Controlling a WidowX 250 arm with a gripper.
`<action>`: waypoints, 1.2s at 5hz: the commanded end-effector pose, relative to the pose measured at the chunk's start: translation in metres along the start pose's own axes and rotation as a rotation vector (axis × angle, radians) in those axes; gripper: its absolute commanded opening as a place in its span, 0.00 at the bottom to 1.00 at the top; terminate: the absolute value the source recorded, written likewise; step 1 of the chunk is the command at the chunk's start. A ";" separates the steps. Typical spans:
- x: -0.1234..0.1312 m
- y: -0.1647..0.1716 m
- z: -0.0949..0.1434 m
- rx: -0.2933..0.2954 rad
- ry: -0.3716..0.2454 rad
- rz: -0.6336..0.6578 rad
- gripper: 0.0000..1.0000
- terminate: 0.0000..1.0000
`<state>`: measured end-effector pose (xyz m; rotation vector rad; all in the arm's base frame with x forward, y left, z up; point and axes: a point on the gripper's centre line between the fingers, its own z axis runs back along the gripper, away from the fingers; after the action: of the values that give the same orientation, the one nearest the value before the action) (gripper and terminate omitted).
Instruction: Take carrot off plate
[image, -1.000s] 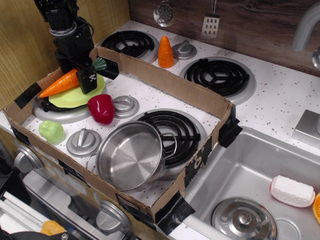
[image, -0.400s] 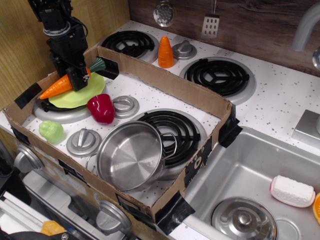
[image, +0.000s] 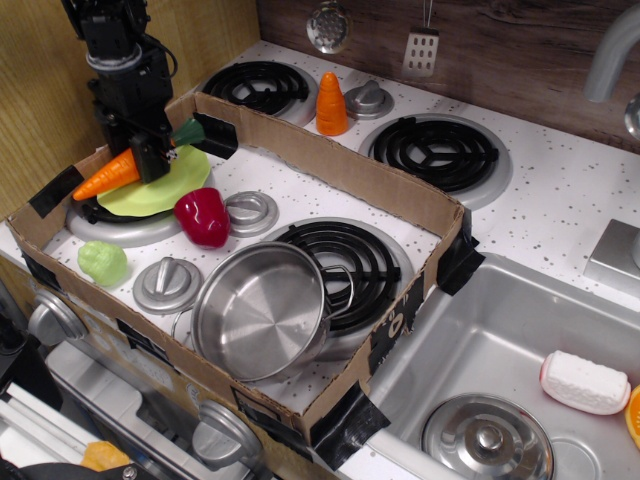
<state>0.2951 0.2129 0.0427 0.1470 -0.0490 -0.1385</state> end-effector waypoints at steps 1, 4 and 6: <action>0.033 -0.014 0.079 0.072 0.009 0.309 0.00 0.00; 0.038 -0.072 0.073 -0.114 0.031 1.033 0.00 0.00; 0.044 -0.105 0.071 -0.047 0.003 1.338 0.00 0.00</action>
<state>0.3010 0.0746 0.0681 0.0787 -0.0458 1.1900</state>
